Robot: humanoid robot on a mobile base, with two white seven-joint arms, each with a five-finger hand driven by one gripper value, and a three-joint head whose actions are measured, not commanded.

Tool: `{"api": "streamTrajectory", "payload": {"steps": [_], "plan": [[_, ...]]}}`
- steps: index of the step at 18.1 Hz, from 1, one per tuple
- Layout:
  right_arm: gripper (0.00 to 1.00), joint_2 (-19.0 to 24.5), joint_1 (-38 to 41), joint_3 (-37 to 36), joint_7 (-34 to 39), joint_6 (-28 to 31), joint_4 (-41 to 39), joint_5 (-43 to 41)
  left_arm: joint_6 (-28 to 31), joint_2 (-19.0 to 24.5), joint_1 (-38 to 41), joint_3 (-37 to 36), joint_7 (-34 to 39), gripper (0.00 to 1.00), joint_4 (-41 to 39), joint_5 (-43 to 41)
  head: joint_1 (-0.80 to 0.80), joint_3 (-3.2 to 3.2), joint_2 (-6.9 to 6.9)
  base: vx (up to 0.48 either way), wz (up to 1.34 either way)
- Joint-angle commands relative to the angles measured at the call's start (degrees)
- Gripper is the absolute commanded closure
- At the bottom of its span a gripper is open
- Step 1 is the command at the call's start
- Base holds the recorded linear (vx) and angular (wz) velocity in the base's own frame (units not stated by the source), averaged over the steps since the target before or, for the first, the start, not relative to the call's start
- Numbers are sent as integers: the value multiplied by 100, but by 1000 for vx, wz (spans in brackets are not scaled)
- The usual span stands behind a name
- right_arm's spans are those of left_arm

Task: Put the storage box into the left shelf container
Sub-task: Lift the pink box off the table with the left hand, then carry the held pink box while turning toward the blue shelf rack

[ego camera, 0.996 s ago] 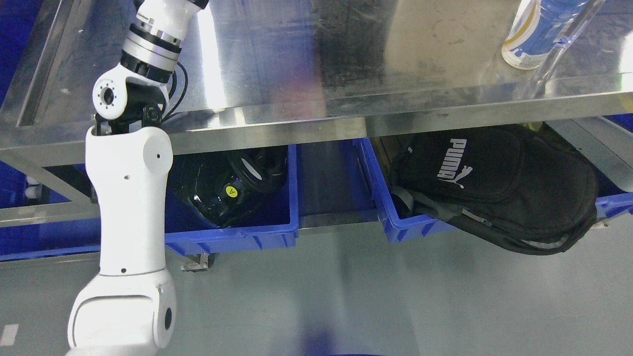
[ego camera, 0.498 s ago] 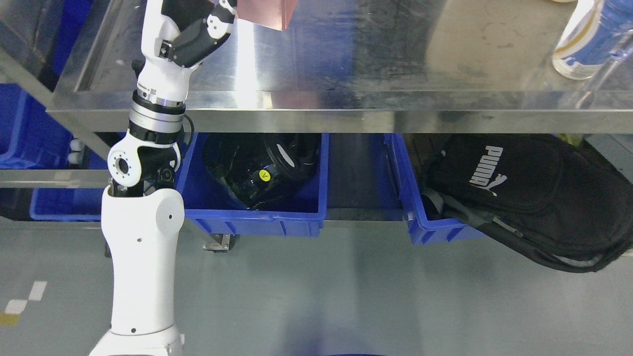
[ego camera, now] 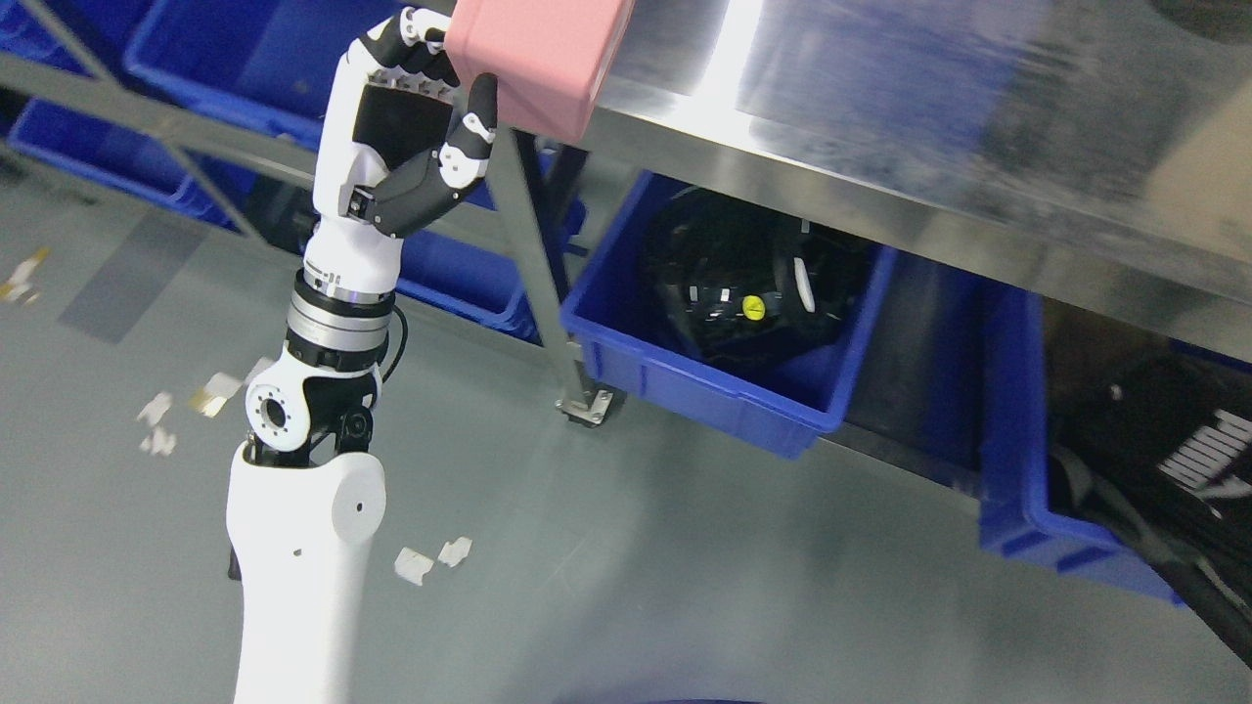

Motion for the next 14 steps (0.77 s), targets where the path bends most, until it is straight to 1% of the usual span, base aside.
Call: {"api": "streamTrajectory", "payload": {"steps": [1, 4, 8, 14], "plan": [[0, -100, -27, 0, 3, -15, -100, -123, -178, 93, 557, -404, -3, 98, -289, 3, 0, 0, 0, -46, 951], [0, -100, -18, 0, 3, -7, -100, -123, -248, 93, 759, -317, 23, 98, -281, 3, 0, 0, 2, 3, 1164], [0, -100, -18, 0, 3, -7, -100, -123, -336, 93, 1076, 87, 15, 98, -254, 3, 0, 0, 3, 70, 1278], [0, -100, -27, 0, 3, -7, -100, -123, -389, 93, 1384, 395, -12, 98, -237, 3, 0, 0, 5, 173, 1029]]}}
